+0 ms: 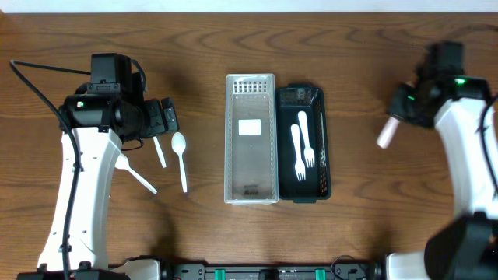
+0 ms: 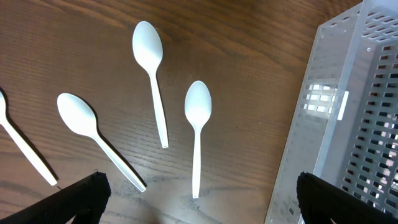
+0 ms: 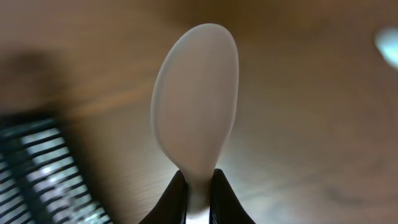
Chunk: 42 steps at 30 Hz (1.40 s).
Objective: Pack container
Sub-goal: 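Drop the white spoon into the green basket with right gripper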
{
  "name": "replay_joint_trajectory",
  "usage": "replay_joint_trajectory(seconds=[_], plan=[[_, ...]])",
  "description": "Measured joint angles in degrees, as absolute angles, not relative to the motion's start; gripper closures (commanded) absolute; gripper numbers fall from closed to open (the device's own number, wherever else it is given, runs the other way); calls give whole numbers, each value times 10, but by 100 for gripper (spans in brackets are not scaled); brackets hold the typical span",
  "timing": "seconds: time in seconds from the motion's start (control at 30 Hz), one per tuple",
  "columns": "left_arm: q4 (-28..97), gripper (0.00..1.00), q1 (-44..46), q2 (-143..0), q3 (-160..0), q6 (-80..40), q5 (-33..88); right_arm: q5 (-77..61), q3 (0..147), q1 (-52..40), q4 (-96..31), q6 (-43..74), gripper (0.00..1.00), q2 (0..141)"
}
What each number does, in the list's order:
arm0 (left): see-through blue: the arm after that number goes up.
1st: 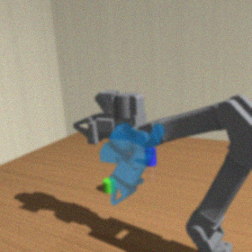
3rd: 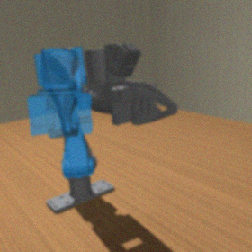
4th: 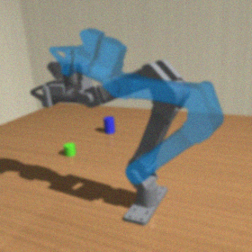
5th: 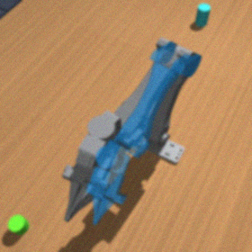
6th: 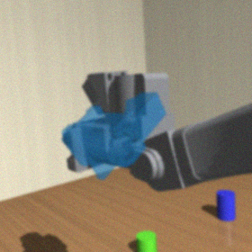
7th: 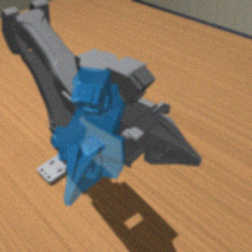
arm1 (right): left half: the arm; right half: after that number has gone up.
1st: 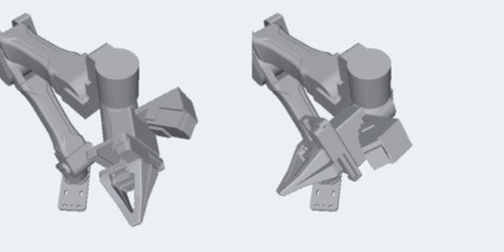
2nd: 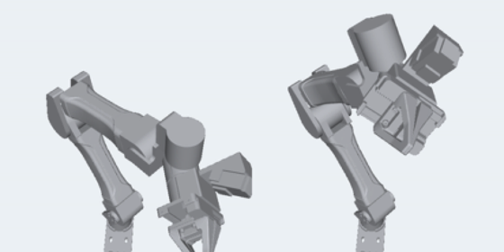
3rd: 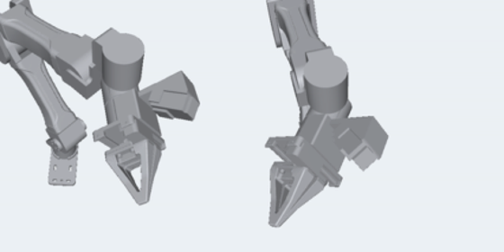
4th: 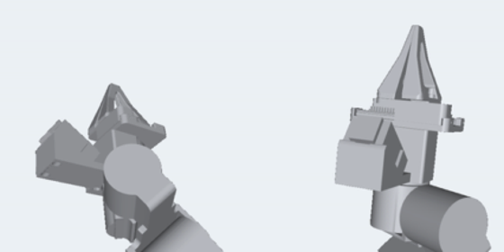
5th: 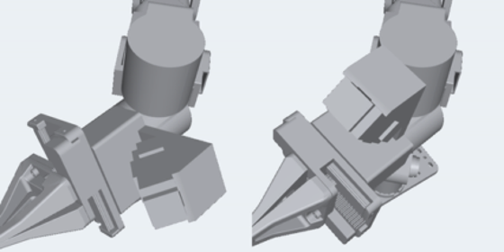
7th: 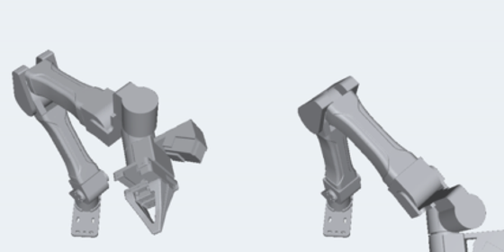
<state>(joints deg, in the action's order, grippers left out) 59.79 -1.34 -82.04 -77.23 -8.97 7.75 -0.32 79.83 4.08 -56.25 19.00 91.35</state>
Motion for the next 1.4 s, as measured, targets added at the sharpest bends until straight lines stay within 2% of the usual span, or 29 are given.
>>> replay_joint_trajectory(seconds=[0.2,0.5,0.63,0.67,0.7,0.73,0.87,1.03,1.13,1.27,1.33,1.37,1.4], plan=[[598,2,-13,-820,-772,-90,77,-11,811,-127,-560,200,92,883],[598,2,-13,-820,-772,-90,77,-10,811,-227,-559,237,87,1009],[598,2,-13,-820,-772,-90,77,-11,808,-243,-554,243,73,1069],[598,2,-13,-820,-772,-90,77,-11,807,-246,-552,246,67,1077],[598,2,-13,-820,-772,-90,77,-11,805,-248,-550,247,58,1082],[598,2,-13,-820,-772,-90,77,-11,805,-249,-547,249,54,1084],[598,2,-13,-820,-772,-90,77,-11,816,-246,-559,235,53,1078],[598,2,-13,-820,-772,-90,77,4,901,-206,-611,220,37,1054],[598,2,-13,-820,-772,-90,77,15,956,-138,-635,212,37,1009],[598,2,-13,-820,-772,-90,77,29,992,0,-676,232,37,941],[598,2,-13,-820,-772,-90,77,36,997,82,-713,271,42,921],[598,2,-13,-820,-772,-90,77,40,996,118,-728,293,37,919],[598,2,-13,-820,-772,-90,77,43,994,151,-736,318,28,919]])
